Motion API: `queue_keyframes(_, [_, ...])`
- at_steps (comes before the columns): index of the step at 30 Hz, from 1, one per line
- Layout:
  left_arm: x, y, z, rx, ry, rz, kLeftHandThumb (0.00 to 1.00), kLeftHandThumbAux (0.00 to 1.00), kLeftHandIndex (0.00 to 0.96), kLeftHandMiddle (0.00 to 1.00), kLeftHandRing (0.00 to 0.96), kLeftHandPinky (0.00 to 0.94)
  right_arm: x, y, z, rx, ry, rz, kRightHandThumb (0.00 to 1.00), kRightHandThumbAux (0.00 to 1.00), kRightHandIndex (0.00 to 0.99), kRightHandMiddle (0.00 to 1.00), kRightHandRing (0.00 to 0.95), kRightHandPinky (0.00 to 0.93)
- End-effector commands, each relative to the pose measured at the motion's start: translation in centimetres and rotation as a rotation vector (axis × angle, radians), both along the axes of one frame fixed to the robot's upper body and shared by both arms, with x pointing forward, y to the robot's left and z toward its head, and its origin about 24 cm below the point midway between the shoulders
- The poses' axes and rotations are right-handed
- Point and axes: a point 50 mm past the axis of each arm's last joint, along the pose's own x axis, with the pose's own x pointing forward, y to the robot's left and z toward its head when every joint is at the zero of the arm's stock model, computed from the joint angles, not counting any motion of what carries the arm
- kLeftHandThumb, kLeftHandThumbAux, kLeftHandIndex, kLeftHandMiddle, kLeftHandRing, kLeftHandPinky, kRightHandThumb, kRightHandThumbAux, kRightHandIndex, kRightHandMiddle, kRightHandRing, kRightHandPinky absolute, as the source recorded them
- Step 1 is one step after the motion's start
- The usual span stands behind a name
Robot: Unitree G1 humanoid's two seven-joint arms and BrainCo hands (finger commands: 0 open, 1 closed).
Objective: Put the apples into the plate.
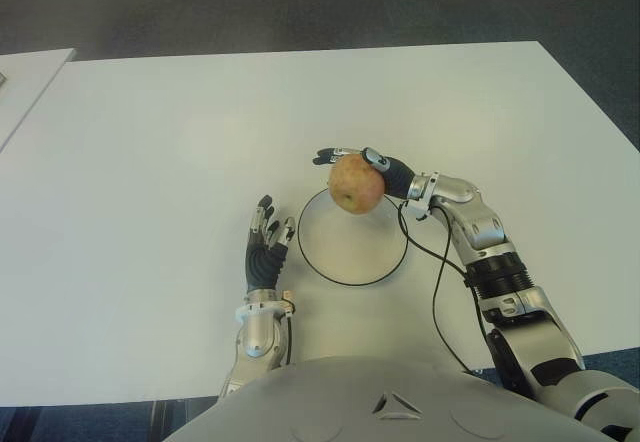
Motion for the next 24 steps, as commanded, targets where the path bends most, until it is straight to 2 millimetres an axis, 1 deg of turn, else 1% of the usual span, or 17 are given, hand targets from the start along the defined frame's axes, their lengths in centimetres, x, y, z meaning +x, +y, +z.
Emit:
queue_keyframes(1, [0.4,-1.3,0.6,-0.04,-0.016,0.021,0.0,0.557,0.079,0.059,0.006,0.0,-0.6,0.0,0.6,-0.09,-0.318,0.007,0.0,0.327,0.0,0.0,0.0,0.0])
queue_keyframes(3, [0.4,-1.3,0.6,-0.033,-0.012,0.025,0.0,0.557,0.08,0.06,0.008,0.0,-1.0,-0.1,1.0,-0.185,-0.505,0.016,0.004,0.322,0.0,0.0,0.0,0.0])
queue_keyframes(7, [0.4,-1.3,0.6,-0.048,-0.013,0.027,0.0,0.561,0.086,0.064,0.012,0.0,-1.5,-0.2,1.4,-0.328,-0.764,0.04,0.022,0.325,0.0,0.0,0.0,0.0])
queue_keyframes(9, [0.4,-1.3,0.6,-0.056,-0.015,0.027,0.0,0.564,0.091,0.067,0.014,0.0,-1.6,-0.2,1.4,-0.355,-0.835,0.045,0.03,0.328,0.0,0.0,0.0,0.0])
queue_keyframes(10, [0.4,-1.3,0.6,-0.061,-0.017,0.027,0.0,0.566,0.095,0.071,0.017,0.0,-1.7,-0.2,1.5,-0.373,-0.889,0.05,0.069,0.32,0.0,0.0,0.0,0.0])
queue_keyframes(16, [0.4,-1.2,0.6,-0.041,-0.017,0.021,0.0,0.579,0.093,0.068,0.015,0.0,-2.1,-0.1,2.1,-0.461,-1.152,0.106,0.049,0.345,0.0,0.0,0.0,0.0])
queue_keyframes(19, [0.5,-1.0,0.4,-0.011,-0.012,0.009,0.0,0.585,0.081,0.055,0.007,0.0,-2.1,0.0,2.3,-0.535,-1.301,0.162,0.044,0.354,0.0,0.0,0.0,0.0])
queue_keyframes(24, [0.5,-1.0,0.3,-0.003,-0.007,-0.002,0.0,0.59,0.07,0.04,0.001,0.0,-2.1,0.0,2.3,-0.591,-1.422,0.203,0.038,0.361,0.0,0.0,0.0,0.0])
